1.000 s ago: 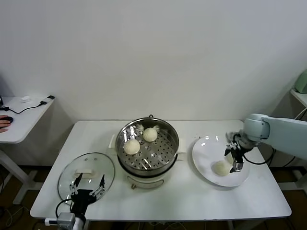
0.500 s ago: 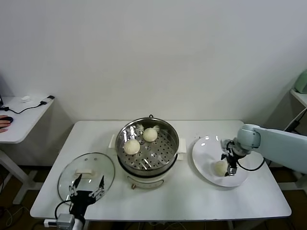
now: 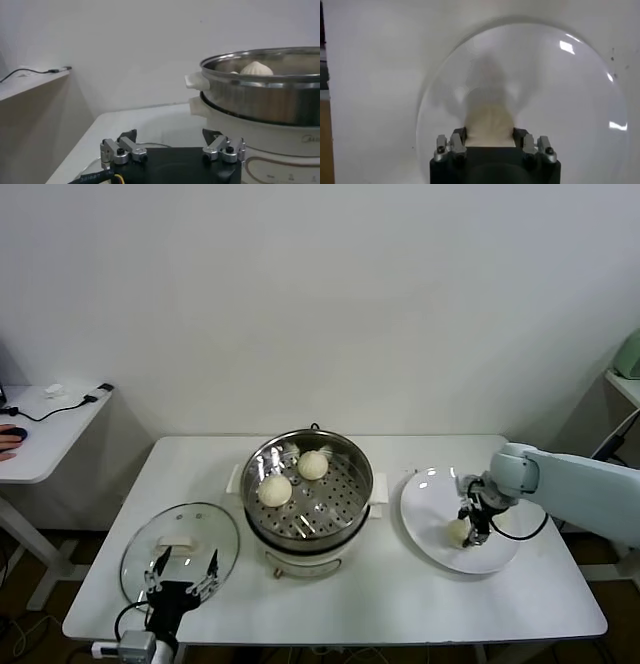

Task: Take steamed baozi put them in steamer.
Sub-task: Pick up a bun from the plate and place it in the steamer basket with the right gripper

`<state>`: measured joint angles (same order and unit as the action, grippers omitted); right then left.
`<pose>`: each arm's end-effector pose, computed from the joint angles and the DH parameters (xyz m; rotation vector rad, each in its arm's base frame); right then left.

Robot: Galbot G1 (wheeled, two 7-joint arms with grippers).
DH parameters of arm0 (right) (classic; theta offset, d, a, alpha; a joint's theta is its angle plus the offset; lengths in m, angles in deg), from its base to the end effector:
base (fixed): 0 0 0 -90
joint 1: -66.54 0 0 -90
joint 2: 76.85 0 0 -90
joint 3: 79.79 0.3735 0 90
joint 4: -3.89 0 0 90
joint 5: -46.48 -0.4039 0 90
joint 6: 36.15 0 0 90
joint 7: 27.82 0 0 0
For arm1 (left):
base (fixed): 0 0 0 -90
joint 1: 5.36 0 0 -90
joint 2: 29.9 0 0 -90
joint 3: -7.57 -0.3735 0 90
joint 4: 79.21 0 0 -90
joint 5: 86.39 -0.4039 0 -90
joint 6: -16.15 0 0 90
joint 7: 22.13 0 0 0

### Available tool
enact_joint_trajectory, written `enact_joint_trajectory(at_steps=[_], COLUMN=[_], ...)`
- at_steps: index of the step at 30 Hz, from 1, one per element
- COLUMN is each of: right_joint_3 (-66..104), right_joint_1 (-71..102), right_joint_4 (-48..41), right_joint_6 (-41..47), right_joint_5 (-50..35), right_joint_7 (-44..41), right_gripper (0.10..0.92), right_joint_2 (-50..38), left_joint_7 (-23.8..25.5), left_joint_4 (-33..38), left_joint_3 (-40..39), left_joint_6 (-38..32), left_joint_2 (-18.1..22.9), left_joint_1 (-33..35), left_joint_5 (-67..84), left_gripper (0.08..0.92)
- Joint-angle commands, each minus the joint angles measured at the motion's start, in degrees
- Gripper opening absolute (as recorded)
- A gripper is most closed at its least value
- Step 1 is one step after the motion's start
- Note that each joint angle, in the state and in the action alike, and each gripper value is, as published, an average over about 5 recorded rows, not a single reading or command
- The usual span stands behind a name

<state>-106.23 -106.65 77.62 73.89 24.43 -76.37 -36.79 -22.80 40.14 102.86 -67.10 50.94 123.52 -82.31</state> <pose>0.5544 -0.1490 -0.2401 1.1611 -1.3495 1.2269 0.1674 0.0600 -0.3509 0.0153 -2.8612 -0.1660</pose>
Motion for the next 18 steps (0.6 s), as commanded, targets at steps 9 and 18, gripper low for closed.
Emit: enact_joint_trajectory(at_steps=[9,18], right_joint_3=[-12.73,-3.86], right_joint_1=[-40.77,-36.88], right_joint_4=[4.17,14.06], right_joint_6=[-16.78,-30.63], right_joint_5=[-8.40,-2.29], right_joint_7=[-10.65,-10.02], right_gripper=[0.619,0.619], right_joint_2=[17.34,29.96], left_joint_7=[0.22,0.30], left_joint_4=[1.07,1.11], left_joint_3=[-0.34,-1.09], left_joint_6=[0.49,0.62], left_joint_2=[0.01,0.03], left_joint_1=[-0.27,-0.28], left_joint_5=[-0.12,-0.32], left_gripper=[0.823,0.823])
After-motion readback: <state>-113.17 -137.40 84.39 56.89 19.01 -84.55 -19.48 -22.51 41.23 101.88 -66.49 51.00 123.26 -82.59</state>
